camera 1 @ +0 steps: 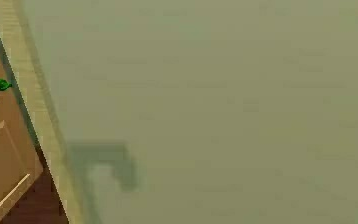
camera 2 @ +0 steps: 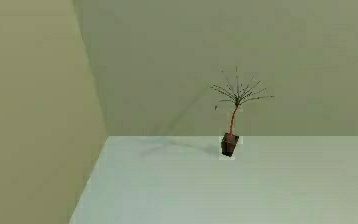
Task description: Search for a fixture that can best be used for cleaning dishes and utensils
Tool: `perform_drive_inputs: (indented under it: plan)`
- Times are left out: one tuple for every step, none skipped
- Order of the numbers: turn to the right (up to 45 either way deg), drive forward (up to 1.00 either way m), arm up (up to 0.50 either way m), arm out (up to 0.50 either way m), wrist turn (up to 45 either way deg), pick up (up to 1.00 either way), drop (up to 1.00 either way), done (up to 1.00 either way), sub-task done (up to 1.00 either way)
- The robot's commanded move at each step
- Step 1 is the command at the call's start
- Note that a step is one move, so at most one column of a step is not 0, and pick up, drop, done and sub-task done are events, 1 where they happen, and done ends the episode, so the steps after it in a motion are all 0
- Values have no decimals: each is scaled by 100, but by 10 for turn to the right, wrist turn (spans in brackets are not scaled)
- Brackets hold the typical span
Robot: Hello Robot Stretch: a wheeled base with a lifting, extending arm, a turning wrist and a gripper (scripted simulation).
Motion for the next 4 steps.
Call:
perform_drive_inputs:
  plan:
    - [-450,0,0,0,0,0,0,0,0]
    - [-300,0,0,0,0,0,0,0,0]
    - [0,60,0,0,0,0,0,0,0]
    - [450,0,0,0,0,0,0,0,0]
